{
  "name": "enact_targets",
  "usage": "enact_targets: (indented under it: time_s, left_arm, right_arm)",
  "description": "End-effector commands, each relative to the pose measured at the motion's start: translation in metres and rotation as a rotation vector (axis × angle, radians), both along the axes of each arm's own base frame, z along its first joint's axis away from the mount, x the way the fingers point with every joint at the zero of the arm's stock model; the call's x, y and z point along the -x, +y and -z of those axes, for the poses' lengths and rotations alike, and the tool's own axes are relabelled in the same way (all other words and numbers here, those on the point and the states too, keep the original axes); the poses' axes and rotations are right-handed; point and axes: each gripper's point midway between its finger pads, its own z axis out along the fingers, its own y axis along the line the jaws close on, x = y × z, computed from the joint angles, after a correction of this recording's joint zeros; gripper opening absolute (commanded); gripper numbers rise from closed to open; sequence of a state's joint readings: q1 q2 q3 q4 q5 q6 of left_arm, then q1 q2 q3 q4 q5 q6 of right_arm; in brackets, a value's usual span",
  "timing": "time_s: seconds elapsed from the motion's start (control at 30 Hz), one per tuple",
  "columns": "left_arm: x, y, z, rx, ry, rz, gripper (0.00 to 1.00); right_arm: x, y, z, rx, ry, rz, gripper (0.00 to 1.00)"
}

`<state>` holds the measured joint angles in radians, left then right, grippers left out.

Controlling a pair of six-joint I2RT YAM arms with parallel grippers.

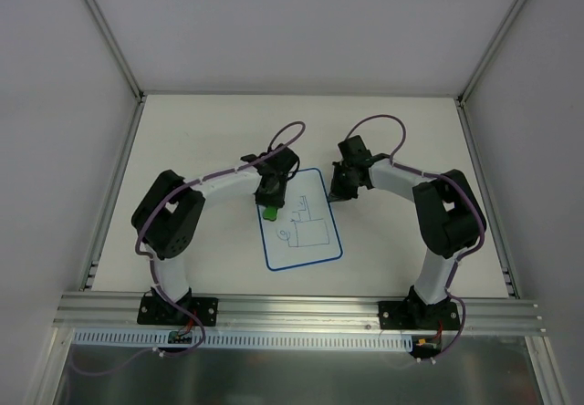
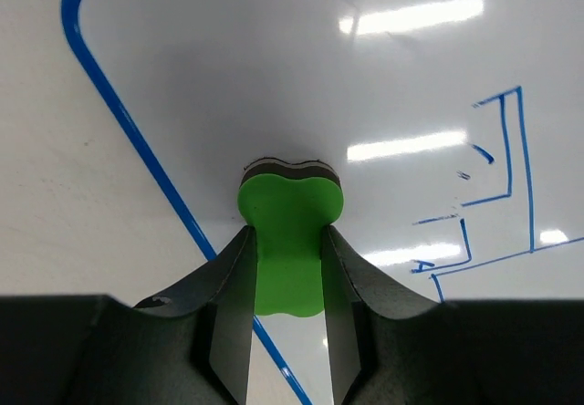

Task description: Erase the whiteboard

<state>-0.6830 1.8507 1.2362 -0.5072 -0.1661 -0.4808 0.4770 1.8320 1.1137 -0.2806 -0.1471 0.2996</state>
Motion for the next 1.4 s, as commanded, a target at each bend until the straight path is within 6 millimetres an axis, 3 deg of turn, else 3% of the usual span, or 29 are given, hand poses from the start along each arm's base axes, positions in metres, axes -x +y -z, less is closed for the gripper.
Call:
enact_targets:
  time_s: [0.0, 0.2, 0.27, 0.37, 0.47, 0.57, 0.77, 0.8, 0.87, 1.0, 1.03, 1.1, 1.27, 1.3, 1.37]
  left_arm:
    - [0.072, 0.006, 0.031, -0.097, 0.168, 0.147, 0.0]
    - [0.143, -0.016, 0.032, -0.062, 0.245, 0.265, 0.0]
    - [0.158, -0.025, 0.029, -0.056, 0.241, 0.318, 0.0]
    - [0.163, -0.037, 0.02, -0.041, 0.206, 0.373, 0.0]
    - [0.153, -0.04, 0.016, -0.049, 0.17, 0.377, 0.0]
    - [0.131, -0.034, 0.016, -0.062, 0.145, 0.321, 0.0]
    - [0.046, -0.007, 0.007, -0.115, 0.039, 0.197, 0.0]
    - [0.031, -0.014, -0.001, -0.097, 0.011, 0.193, 0.0]
    - [0.01, -0.013, 0.002, -0.114, 0.0, 0.206, 0.0]
    - [-0.035, -0.037, -0.006, -0.079, -0.056, 0.256, 0.0]
    - [-0.04, -0.039, 0.003, -0.082, -0.042, 0.272, 0.0]
    - [-0.051, -0.048, 0.0, -0.049, -0.048, 0.282, 0.0]
    - [-0.031, -0.055, 0.011, -0.008, 0.014, 0.3, 0.0]
    - [-0.019, -0.049, 0.019, -0.022, 0.042, 0.301, 0.0]
    - [0.003, -0.055, 0.019, -0.013, 0.063, 0.33, 0.0]
  right_arm:
    - [0.008, -0.029, 0.028, 0.108, 0.058, 0.051, 0.0]
    - [0.005, -0.032, 0.028, 0.101, 0.061, 0.069, 0.0]
    - [0.005, -0.032, 0.029, 0.1, 0.066, 0.071, 0.0]
    - [0.006, -0.032, 0.031, 0.1, 0.071, 0.073, 0.0]
    - [0.006, -0.032, 0.031, 0.1, 0.073, 0.071, 0.0]
    - [0.007, -0.032, 0.031, 0.099, 0.075, 0.072, 0.0]
    - [0.008, -0.034, 0.028, 0.101, 0.064, 0.076, 0.0]
    - [0.008, -0.034, 0.027, 0.101, 0.062, 0.077, 0.0]
    - [0.008, -0.035, 0.025, 0.101, 0.057, 0.079, 0.0]
    - [0.009, -0.035, 0.026, 0.104, 0.057, 0.078, 0.0]
    - [0.009, -0.036, 0.026, 0.104, 0.057, 0.079, 0.0]
    - [0.009, -0.036, 0.027, 0.103, 0.058, 0.081, 0.0]
    - [0.009, -0.038, 0.024, 0.105, 0.054, 0.085, 0.0]
    - [0.008, -0.039, 0.024, 0.106, 0.051, 0.086, 0.0]
    - [0.008, -0.04, 0.024, 0.105, 0.052, 0.088, 0.0]
